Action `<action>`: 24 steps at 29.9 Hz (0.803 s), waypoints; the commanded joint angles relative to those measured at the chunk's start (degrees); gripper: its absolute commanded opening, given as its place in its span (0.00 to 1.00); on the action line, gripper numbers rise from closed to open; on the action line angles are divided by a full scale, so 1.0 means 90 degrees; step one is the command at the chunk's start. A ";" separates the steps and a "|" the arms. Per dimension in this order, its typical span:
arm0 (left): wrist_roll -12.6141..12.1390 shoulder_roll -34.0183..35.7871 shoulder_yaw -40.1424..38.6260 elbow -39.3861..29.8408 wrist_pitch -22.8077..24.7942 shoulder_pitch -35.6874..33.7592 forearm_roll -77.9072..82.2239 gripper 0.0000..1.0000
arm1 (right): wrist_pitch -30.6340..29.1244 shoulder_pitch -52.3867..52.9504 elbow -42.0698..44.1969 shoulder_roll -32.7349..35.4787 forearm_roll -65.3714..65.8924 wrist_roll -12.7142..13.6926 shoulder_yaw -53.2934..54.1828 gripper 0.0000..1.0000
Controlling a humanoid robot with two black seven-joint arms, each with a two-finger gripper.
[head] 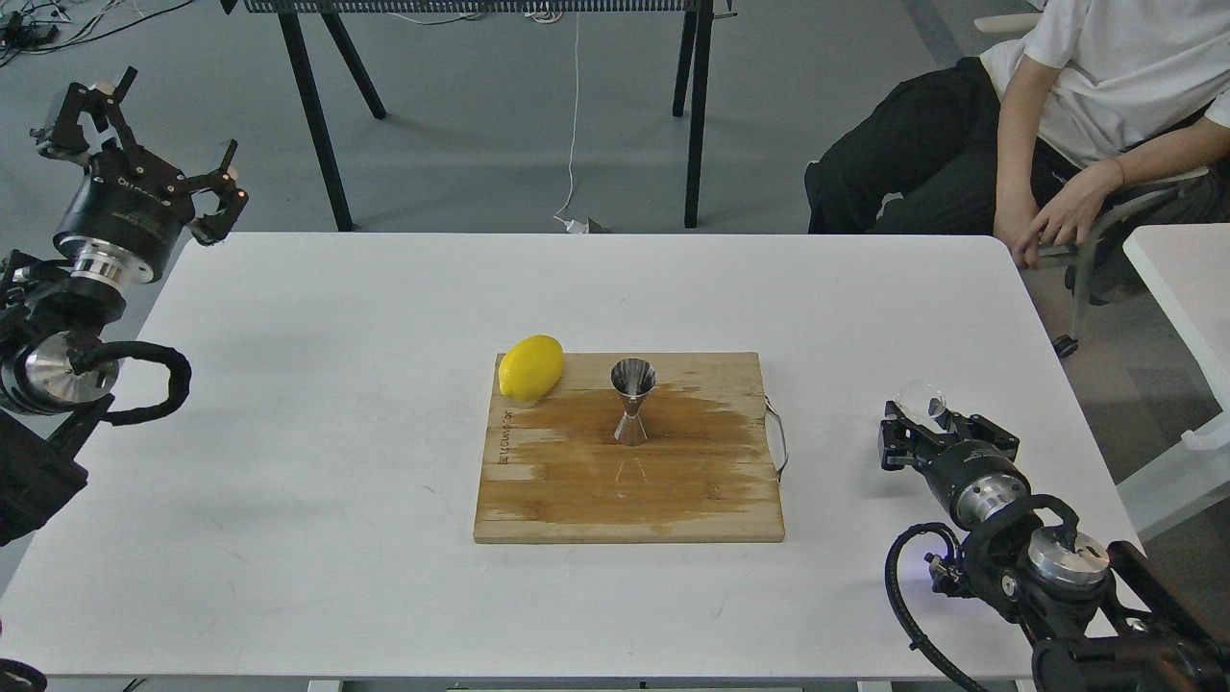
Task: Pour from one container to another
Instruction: 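Open the right gripper to release the glass cup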
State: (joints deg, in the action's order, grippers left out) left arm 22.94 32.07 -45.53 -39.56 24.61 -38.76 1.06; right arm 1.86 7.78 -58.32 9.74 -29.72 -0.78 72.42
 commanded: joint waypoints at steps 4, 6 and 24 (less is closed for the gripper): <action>0.0000 0.0001 0.0000 0.0001 0.0000 0.0000 0.0000 1.00 | -0.0001 0.0004 0.0035 0.0001 -0.0008 -0.0001 0.0068 0.56; 0.0000 -0.0009 0.0000 0.0001 0.0000 0.0000 0.0000 1.00 | 0.0008 0.0004 0.0035 -0.0008 -0.0008 -0.0030 0.0078 0.65; 0.0000 -0.0009 -0.0010 0.0001 0.0010 0.0000 0.0000 1.00 | -0.0138 -0.0035 0.0015 0.0060 0.0002 -0.0089 0.0039 0.29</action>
State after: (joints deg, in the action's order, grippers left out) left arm 22.94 31.92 -45.53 -39.56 24.70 -38.72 1.06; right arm 0.67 7.03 -58.35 10.25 -29.79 -1.74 72.95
